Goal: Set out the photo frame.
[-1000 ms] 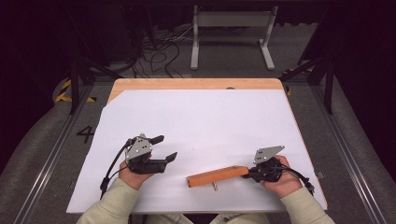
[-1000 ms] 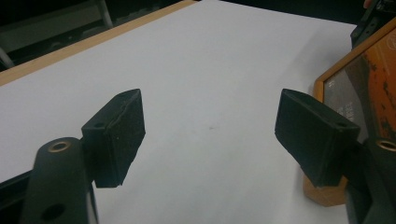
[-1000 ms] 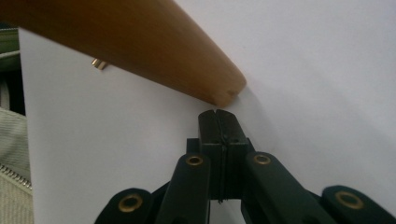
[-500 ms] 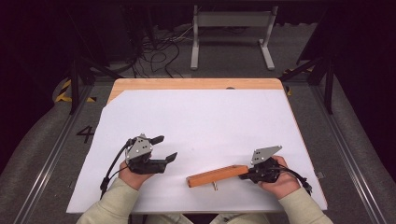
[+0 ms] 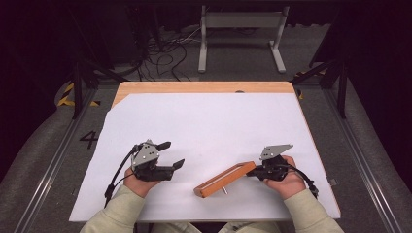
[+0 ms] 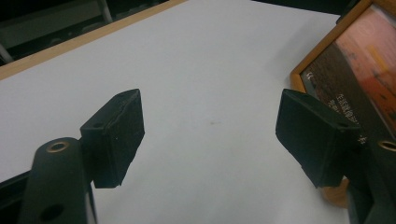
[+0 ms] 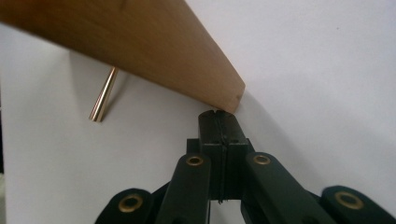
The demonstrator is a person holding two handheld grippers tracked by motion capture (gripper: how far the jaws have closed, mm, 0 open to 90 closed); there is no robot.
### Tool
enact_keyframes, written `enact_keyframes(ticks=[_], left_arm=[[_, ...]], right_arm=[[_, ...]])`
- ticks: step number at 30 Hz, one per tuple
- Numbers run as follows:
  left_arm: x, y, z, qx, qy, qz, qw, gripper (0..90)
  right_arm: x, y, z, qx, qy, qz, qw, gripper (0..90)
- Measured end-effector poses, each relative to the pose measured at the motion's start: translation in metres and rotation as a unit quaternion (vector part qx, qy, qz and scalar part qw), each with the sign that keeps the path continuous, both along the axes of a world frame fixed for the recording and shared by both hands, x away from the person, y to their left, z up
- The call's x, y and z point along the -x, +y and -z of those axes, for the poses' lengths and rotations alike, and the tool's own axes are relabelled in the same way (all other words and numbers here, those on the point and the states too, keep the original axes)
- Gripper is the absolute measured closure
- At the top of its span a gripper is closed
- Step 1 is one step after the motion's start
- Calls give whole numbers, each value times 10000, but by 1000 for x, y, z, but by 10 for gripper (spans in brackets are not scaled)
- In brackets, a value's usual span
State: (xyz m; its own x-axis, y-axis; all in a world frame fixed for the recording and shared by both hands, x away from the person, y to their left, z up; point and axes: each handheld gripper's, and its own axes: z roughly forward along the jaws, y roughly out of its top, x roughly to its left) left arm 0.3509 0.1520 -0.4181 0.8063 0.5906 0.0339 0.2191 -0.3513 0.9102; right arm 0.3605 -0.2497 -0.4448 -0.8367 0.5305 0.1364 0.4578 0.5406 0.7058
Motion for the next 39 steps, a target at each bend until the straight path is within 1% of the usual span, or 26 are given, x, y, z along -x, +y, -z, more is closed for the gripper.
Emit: enact_keyframes(ticks=[8,11,16,20,21,24,28,32,39], left_arm=[[0,0,0,-9,2,-5,10000,239],[0,0,0,-18,6,-1,10000,239],[-1,1,1,-12,23,-28,10000,239],[-2,2,2,-18,31,-52,10000,240],[-2,2,2,-20,35,-57,10000,240],[-1,3,2,-39,28,-57,10000,240],[0,4,2,-25,39,-89,9999,240],[0,6,3,-39,35,-103,9999,241],[1,7,3,-13,41,-138,9999,241]], right_arm=[[-16,12,-3,-74,-1,53,10000,900],[-23,17,-2,-162,39,97,9998,900],[-33,27,-3,-159,24,112,9998,900],[-39,33,-4,-110,11,116,9999,900],[-43,37,-5,-88,16,102,9999,900],[-47,42,-5,-103,4,87,9999,900],[-53,50,-6,-46,-2,26,10000,900],[-59,59,-6,-47,-10,-43,10000,900],[-68,74,-8,-18,-37,-156,9999,900]])
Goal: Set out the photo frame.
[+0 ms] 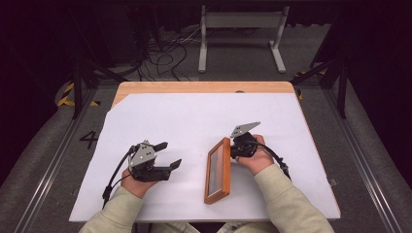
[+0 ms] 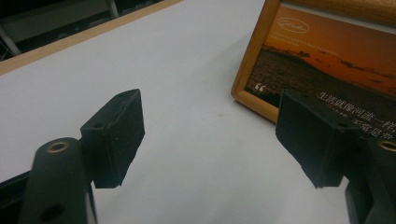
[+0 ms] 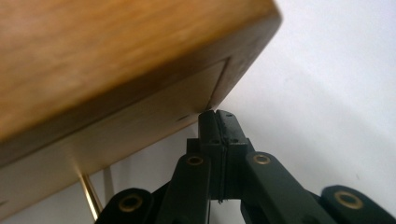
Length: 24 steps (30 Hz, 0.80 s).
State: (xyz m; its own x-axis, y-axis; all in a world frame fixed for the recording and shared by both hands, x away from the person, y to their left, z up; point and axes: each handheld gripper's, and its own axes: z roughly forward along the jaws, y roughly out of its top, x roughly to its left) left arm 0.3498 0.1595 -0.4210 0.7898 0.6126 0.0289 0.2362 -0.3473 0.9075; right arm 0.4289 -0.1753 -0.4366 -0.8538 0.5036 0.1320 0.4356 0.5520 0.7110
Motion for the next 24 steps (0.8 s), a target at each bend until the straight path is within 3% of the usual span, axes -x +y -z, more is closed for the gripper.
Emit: enact_keyframes(ticks=[11,18,20,24], left_arm=[[-1,0,0,15,-8,15,10000,241],[-1,-1,1,-3,4,30,10000,241],[-1,-2,1,-30,0,40,10000,241],[-2,-2,2,-41,14,34,10000,241]], right_arm=[[-7,14,1,-25,-13,-106,9999,900],[-3,2,-9,278,-125,335,9990,878],[1,-4,-16,429,-274,474,9976,845],[11,-18,-29,348,-142,619,9974,769]])
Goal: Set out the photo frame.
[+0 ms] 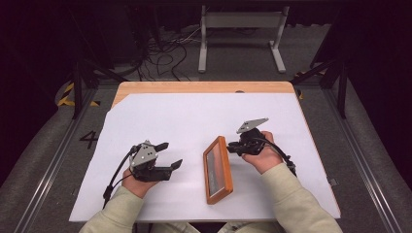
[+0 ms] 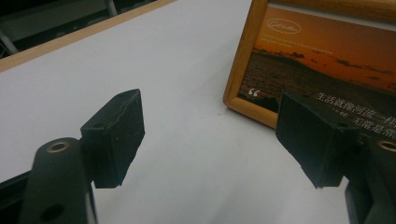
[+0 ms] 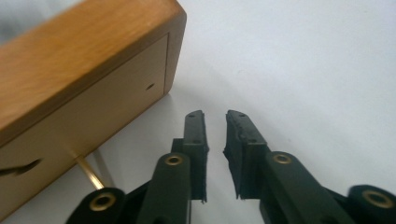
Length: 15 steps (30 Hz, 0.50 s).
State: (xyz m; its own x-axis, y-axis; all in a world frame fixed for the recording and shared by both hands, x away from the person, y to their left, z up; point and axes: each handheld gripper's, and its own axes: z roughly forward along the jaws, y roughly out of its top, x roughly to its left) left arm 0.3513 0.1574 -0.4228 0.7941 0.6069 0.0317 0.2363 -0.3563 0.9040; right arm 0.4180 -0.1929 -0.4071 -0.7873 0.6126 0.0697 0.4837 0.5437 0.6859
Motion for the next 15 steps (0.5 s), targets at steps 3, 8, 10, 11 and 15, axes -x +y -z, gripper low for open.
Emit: enact_keyframes(ticks=[3,8,10,11,15], left_arm=[[-1,0,1,-14,16,-22,10000,241],[-1,0,1,-26,47,-28,10000,241],[-2,-1,2,-38,49,-24,10000,241],[-2,-1,2,-42,50,-25,10000,241],[-2,0,2,-47,53,-26,10000,241]], right_arm=[[6,-8,-10,-90,46,59,9999,692],[14,-14,-22,-112,50,71,9999,627],[20,-15,-30,-114,26,83,9999,601],[22,-16,-33,-124,7,93,9999,591],[30,-16,-44,-186,37,110,9998,555]])
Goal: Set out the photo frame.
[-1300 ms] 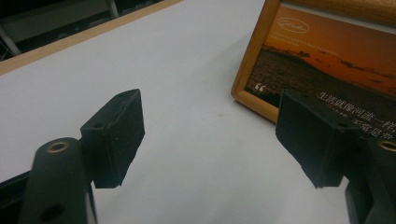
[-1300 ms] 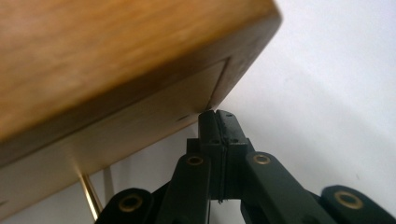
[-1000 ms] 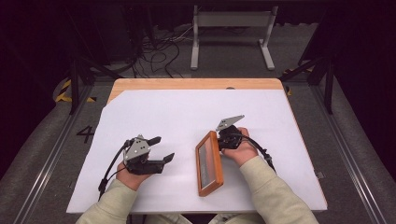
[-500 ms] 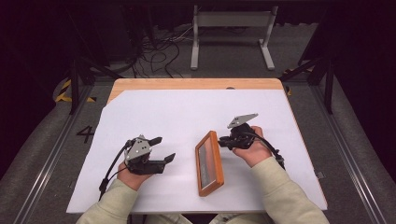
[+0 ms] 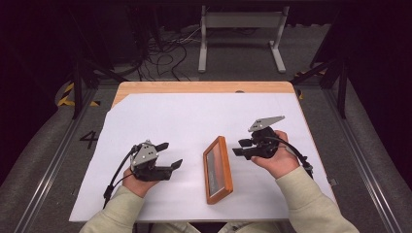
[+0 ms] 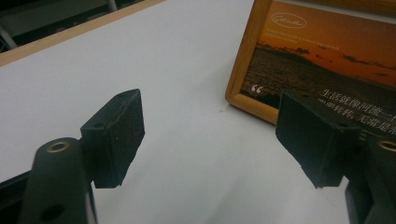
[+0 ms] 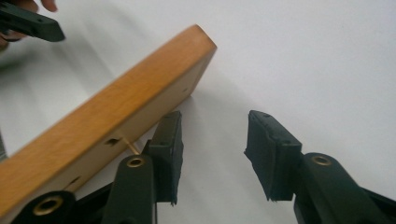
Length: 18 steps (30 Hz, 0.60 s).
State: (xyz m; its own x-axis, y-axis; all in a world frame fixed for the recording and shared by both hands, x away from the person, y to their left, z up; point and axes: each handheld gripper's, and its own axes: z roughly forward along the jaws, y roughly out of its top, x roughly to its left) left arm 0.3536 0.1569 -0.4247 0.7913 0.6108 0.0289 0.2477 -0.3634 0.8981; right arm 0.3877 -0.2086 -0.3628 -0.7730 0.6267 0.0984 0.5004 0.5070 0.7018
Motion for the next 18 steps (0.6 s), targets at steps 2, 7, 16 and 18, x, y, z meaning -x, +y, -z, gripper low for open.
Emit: enact_keyframes(ticks=[2,7,16,18], left_arm=[[0,0,0,-7,4,-8,10000,240],[0,0,1,-8,16,-32,10000,240],[0,0,1,-23,23,-40,10000,240],[0,0,1,-34,-1,-38,10000,240]], right_arm=[[4,0,-6,-25,58,34,10000,542],[13,2,-20,-115,240,126,9996,506],[21,17,-29,-171,639,123,9977,412],[20,23,-26,-124,795,144,9967,364]])
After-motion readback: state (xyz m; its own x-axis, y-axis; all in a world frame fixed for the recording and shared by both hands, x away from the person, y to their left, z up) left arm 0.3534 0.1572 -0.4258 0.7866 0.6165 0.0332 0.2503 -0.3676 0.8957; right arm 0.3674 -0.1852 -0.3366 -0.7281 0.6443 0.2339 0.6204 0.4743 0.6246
